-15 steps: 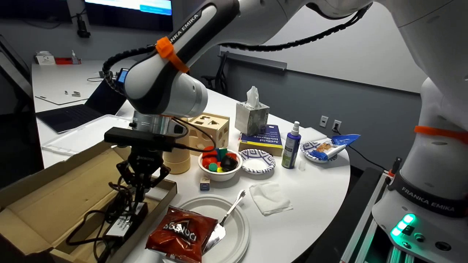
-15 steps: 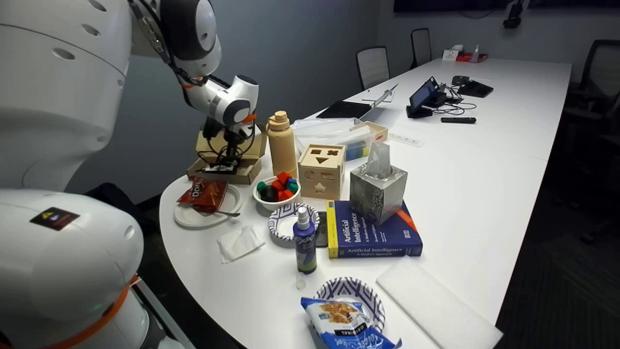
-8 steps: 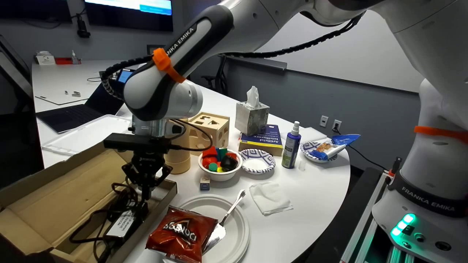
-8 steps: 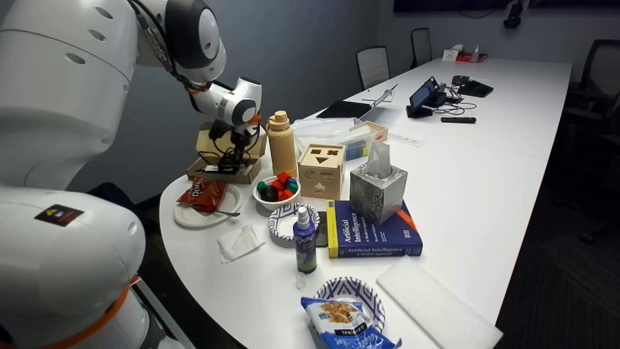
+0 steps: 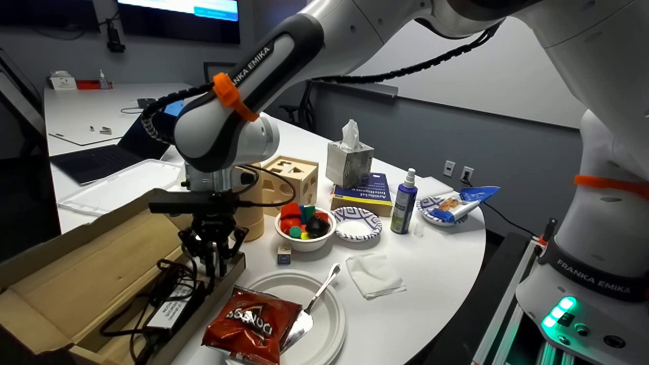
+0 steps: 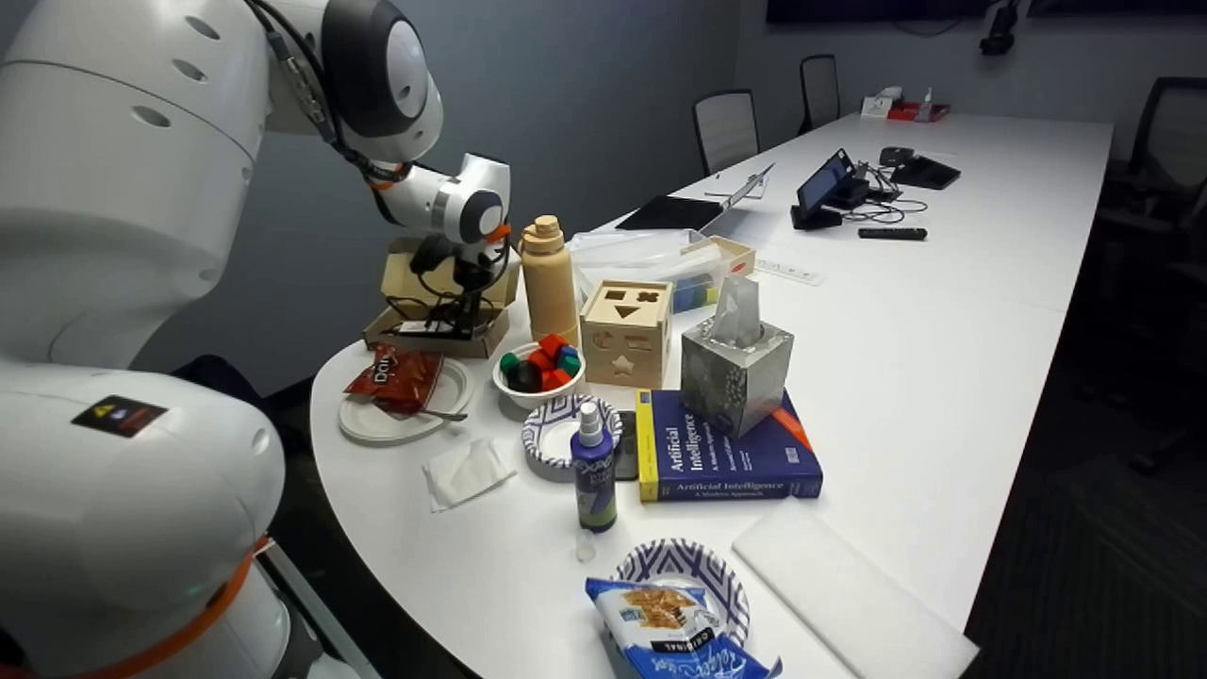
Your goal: Put the charger inside the box
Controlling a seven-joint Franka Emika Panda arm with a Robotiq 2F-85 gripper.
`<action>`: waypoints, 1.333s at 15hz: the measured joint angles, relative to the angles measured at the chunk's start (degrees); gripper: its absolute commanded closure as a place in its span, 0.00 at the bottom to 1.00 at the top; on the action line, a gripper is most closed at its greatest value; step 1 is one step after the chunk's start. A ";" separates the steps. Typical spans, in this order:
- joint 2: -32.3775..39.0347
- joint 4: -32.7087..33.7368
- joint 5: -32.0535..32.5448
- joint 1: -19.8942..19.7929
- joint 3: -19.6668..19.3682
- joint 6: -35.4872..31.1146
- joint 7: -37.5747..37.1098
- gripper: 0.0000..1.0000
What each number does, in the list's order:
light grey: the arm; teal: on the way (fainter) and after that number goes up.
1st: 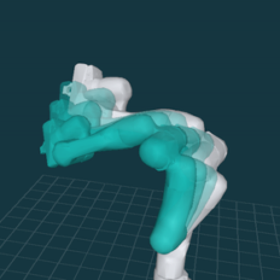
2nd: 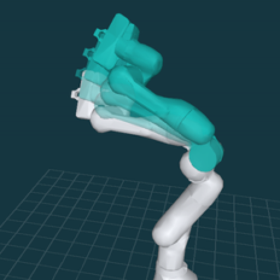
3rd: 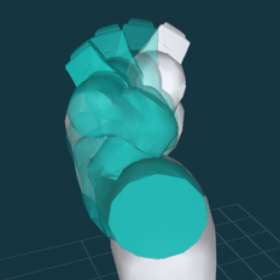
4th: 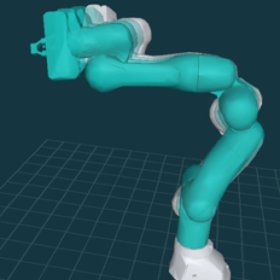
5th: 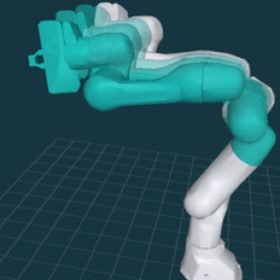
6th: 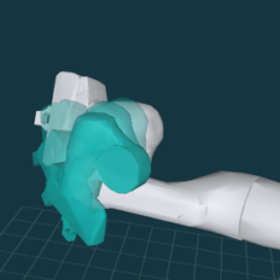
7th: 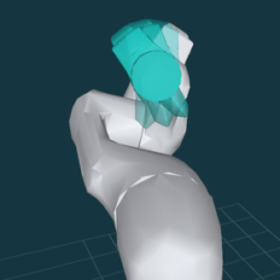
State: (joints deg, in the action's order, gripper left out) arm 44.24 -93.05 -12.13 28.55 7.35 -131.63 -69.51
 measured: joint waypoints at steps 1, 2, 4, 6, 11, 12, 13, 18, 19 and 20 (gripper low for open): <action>0.26 0.40 0.00 -0.02 0.19 0.60 0.00 0.35; 0.40 0.82 0.00 -0.02 0.47 1.20 0.01 0.28; 0.36 1.90 0.00 0.00 1.19 2.59 0.07 0.12; -0.11 3.16 0.09 0.05 1.93 4.49 0.15 0.01; -4.79 4.07 0.22 0.07 2.36 11.48 -0.34 0.00; -5.92 4.07 0.35 0.04 2.28 12.85 -0.77 0.00; -6.94 4.06 0.47 0.00 2.23 13.94 -1.16 0.00; -10.60 3.98 2.15 -0.02 2.19 17.31 -1.45 0.00; -11.17 3.93 2.77 -0.01 2.27 17.58 -1.44 0.00; -11.70 3.89 3.40 0.02 2.38 17.98 -1.40 0.00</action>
